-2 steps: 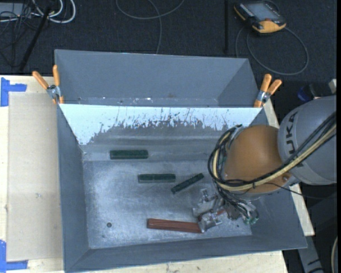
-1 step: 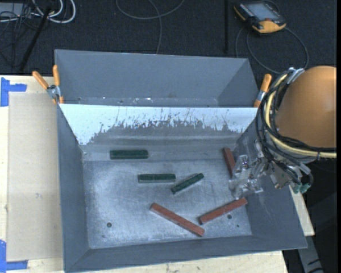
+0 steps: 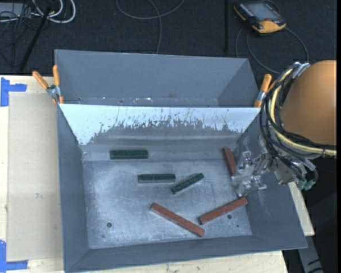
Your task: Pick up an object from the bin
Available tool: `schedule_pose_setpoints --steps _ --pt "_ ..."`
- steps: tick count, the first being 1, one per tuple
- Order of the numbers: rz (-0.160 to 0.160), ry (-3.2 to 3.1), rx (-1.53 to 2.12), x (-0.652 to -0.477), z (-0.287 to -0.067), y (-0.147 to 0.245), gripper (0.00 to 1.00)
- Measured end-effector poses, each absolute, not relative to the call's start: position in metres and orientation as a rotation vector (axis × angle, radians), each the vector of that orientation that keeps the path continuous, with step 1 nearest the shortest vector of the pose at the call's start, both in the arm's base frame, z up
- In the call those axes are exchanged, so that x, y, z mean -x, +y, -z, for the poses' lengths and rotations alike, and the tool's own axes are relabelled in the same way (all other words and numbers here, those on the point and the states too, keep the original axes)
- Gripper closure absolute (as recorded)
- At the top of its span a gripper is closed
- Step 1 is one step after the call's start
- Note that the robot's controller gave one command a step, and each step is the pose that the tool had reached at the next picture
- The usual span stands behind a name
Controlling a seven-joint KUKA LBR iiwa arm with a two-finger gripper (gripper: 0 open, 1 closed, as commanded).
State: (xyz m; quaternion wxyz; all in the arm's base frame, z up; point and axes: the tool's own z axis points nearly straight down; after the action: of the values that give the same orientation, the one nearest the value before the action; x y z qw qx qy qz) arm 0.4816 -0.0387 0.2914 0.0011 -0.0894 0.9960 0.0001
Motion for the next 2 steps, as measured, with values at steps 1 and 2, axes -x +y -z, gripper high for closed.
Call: schedule_pose_setpoints --steps 1,2 --pt "-0.003 3.109 0.479 -0.4818 -0.161 -0.0197 0.0" --pt "-0.002 3.107 0.477 -0.4821 -0.1635 -0.0198 0.0"
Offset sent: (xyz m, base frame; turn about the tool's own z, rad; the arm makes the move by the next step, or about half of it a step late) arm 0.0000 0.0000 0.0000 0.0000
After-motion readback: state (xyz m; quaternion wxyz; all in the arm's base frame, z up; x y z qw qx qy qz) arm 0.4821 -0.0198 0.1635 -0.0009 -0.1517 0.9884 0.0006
